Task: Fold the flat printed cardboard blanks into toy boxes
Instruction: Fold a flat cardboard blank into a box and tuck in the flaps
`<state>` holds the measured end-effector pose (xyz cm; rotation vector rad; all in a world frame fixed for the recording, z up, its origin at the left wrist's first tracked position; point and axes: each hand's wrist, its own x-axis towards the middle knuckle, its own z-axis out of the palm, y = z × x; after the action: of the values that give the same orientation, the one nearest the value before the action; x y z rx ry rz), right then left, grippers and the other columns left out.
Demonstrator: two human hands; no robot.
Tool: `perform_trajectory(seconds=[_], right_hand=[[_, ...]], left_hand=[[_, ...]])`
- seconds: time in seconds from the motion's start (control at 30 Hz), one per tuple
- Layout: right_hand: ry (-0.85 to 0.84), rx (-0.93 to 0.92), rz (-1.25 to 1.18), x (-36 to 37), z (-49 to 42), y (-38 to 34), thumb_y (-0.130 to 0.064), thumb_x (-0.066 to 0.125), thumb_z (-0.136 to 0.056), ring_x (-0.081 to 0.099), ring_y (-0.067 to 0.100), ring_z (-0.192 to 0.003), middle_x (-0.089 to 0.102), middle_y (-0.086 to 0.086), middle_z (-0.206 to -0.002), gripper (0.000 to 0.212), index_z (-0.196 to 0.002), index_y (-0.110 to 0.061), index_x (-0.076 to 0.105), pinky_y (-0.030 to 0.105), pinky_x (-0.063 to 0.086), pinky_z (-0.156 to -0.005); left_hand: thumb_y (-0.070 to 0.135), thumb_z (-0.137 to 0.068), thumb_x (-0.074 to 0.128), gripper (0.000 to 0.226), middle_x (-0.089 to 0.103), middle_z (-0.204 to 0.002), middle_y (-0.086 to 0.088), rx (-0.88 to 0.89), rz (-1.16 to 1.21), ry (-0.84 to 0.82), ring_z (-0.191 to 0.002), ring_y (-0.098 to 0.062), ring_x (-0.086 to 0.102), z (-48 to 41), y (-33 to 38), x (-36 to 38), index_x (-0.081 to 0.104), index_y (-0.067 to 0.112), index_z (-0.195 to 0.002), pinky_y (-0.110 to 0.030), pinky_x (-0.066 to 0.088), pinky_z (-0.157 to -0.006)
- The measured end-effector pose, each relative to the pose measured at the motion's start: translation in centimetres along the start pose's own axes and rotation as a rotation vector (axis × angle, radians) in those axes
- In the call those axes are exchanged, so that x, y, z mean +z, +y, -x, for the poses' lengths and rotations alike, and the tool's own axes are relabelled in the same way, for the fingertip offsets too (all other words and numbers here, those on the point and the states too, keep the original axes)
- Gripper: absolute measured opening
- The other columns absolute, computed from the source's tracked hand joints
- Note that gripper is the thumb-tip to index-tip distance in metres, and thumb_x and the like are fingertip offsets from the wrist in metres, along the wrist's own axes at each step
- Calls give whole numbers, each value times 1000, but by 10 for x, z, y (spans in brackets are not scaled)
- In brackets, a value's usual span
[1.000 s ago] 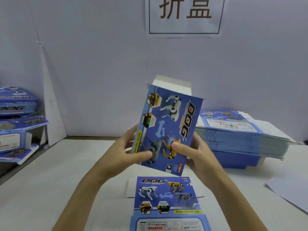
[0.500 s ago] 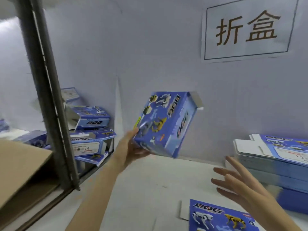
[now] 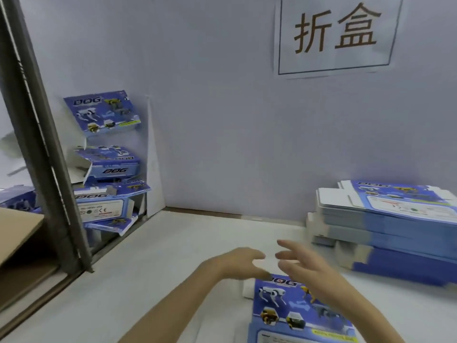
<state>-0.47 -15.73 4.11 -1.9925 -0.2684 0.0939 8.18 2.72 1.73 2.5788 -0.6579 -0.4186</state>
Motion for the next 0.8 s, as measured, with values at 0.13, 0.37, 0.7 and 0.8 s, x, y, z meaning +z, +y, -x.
perform_trajectory(seconds=[0.13,0.37,0.7,0.8], right_hand=[[18,2,74,0,1,4,-28,56,-95,60,-8,-99,55,-14,-120,35,-124,-43,42,6,45,-72],[126,-27,177,-19,5,-3,-27,54,-97,56,5,-111,53,-7,-130,42,-137,-32,43,13,48,-78],[432,-124,289,-45,13,-3,-16,55,-96,49,13,-123,54,-5,-133,37,-132,-23,53,19,36,-98],[736,-241,334,-46,16,-10,-14,56,-95,30,12,-138,36,-1,-149,50,-143,-19,40,20,25,-111]], left_hand=[[53,-75,74,57,59,-122,1,19,46,-68,-104,-14,60,-6,5,33,59,24,-121,-29,52,-85],[63,-59,79,60,52,-104,15,-49,-69,77,-91,-3,55,-2,-8,23,51,33,-102,-18,48,-73],[28,-70,84,37,75,-86,-3,24,568,332,-69,-17,73,22,-10,-42,56,15,-90,-25,55,-54],[26,-67,78,36,75,-96,-6,91,940,573,-69,-17,73,33,-12,-56,65,20,-100,-23,55,-52]])
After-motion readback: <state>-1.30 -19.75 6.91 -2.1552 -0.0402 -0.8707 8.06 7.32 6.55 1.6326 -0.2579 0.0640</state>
